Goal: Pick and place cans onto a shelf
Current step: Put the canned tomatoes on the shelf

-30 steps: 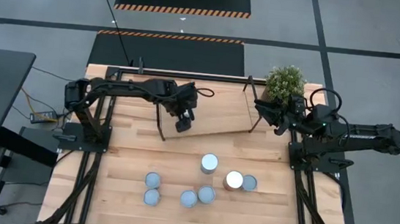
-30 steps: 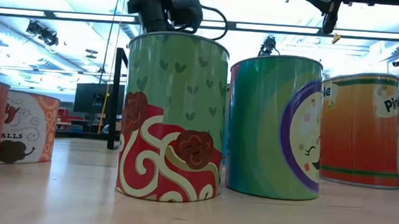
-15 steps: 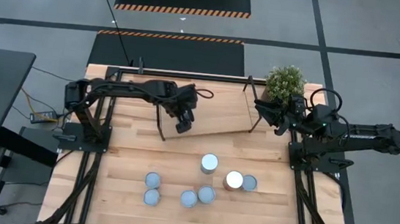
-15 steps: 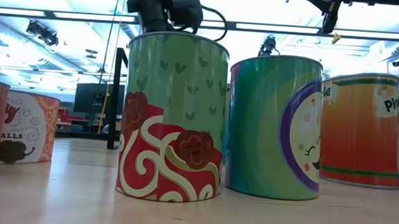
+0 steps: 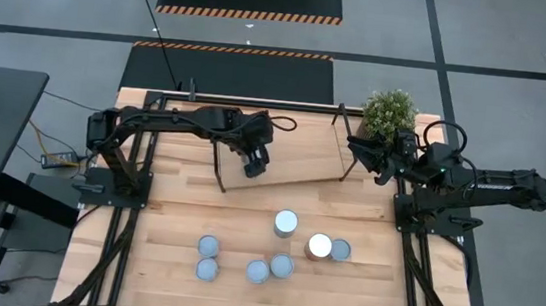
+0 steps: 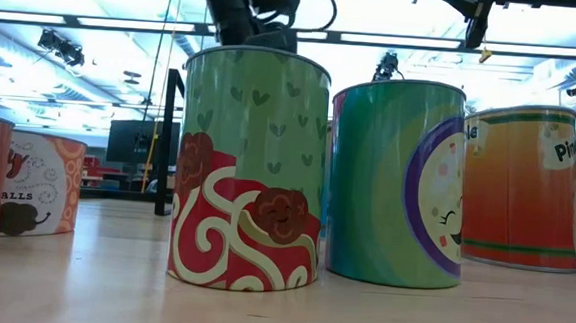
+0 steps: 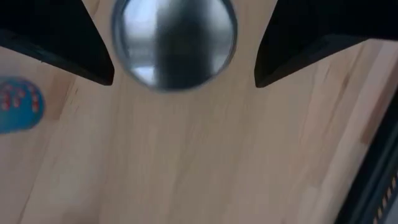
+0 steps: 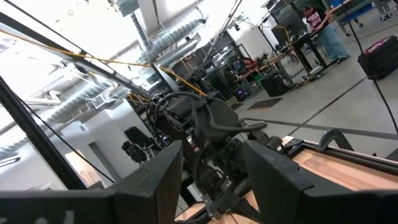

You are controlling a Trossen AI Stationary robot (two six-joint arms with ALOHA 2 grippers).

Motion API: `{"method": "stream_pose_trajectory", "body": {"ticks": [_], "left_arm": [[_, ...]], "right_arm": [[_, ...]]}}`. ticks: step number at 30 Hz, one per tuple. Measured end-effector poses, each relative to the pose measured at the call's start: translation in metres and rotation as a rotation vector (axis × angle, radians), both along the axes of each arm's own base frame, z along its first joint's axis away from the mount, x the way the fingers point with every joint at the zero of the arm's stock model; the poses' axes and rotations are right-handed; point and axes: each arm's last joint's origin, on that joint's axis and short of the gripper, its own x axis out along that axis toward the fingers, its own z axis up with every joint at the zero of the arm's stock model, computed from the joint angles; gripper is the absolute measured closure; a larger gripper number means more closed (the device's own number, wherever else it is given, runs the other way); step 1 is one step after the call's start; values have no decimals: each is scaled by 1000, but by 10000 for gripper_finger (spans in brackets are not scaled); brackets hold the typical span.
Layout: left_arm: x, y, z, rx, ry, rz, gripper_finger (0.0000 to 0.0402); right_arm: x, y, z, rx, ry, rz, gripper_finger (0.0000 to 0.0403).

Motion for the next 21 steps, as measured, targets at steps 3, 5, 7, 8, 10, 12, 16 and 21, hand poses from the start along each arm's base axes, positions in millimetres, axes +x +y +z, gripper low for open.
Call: {"method": "stream_pose_trajectory", "body": {"ticks": [3, 5, 7, 8, 10, 12, 16, 21], "left_arm": [[3, -3, 2, 13, -29, -3, 8], [6, -6, 3, 55, -45, 14, 8], [8, -9, 4, 113, -53, 28, 8], [9, -11, 5, 140, -57, 33, 8], [10, -15, 5, 171, -56, 37, 8], [13, -17, 2, 174, -46, 34, 8], [13, -17, -9, 168, 13, 57, 8], [9, -17, -16, 182, 89, 72, 8]], "right_arm": [[0, 0, 0, -1, 0, -1, 222], [0, 0, 0, -2, 1, -1, 222], [0, 0, 0, -2, 1, -2, 222], [0, 0, 0, -1, 1, -6, 222], [0, 0, 0, 1, 1, -16, 222], [0, -1, 0, 0, 2, -20, 222], [0, -1, 0, -5, 3, -21, 222], [0, -1, 1, -5, -4, -22, 222]]}}
